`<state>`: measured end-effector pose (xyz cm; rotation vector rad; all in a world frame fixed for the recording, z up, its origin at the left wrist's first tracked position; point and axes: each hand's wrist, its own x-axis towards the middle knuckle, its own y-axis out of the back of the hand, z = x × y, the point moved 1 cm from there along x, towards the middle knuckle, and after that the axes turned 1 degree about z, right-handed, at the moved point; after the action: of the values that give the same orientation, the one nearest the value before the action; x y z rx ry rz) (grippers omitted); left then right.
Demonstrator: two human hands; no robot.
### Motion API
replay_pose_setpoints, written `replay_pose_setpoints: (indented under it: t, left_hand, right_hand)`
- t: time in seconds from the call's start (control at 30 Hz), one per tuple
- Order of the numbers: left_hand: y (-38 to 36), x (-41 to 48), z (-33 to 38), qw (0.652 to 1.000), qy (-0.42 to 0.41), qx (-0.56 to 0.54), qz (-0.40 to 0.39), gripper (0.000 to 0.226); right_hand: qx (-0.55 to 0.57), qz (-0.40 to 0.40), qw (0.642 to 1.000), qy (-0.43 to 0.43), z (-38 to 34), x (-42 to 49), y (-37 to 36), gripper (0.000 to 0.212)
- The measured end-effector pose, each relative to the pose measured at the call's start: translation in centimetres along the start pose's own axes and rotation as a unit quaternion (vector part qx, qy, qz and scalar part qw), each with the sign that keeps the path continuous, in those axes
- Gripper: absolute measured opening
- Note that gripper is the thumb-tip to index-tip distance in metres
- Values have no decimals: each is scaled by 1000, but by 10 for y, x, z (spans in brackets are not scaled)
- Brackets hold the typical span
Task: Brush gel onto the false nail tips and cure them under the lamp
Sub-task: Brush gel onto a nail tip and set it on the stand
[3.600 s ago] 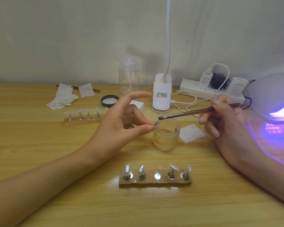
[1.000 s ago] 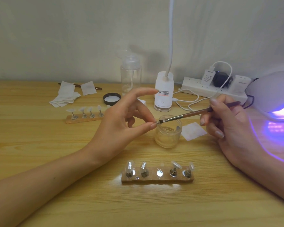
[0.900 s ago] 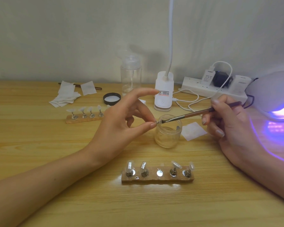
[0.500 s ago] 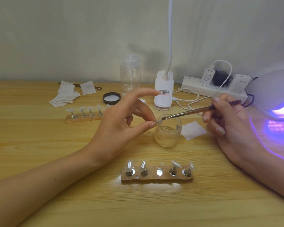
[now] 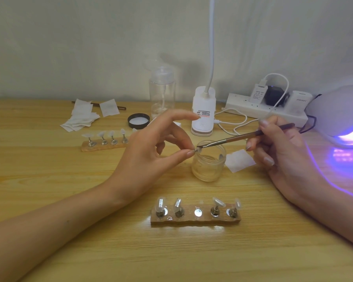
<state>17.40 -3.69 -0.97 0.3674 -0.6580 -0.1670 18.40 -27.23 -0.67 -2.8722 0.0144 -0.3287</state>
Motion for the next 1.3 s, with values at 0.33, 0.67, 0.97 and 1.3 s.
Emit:
replay_pose_setpoints:
  t: [0.33, 0.67, 0.97, 1.3]
  left_hand:
    - [0, 0, 0, 1000, 10, -5, -4, 45]
    - [0, 0, -1, 999, 38, -31, -8, 41]
    - [0, 0, -1, 998, 43, -37, -10, 38]
    - [0, 0, 1, 998, 50, -27, -10, 37]
  right_hand:
    - [5, 6, 1000, -3, -1, 0, 1, 21]
    - [-6, -31, 999, 41, 0, -1, 2, 25]
    - [-24, -17, 997, 77, -1, -2, 2, 27]
    - [-3, -7, 994, 110, -3, -4, 2, 23]
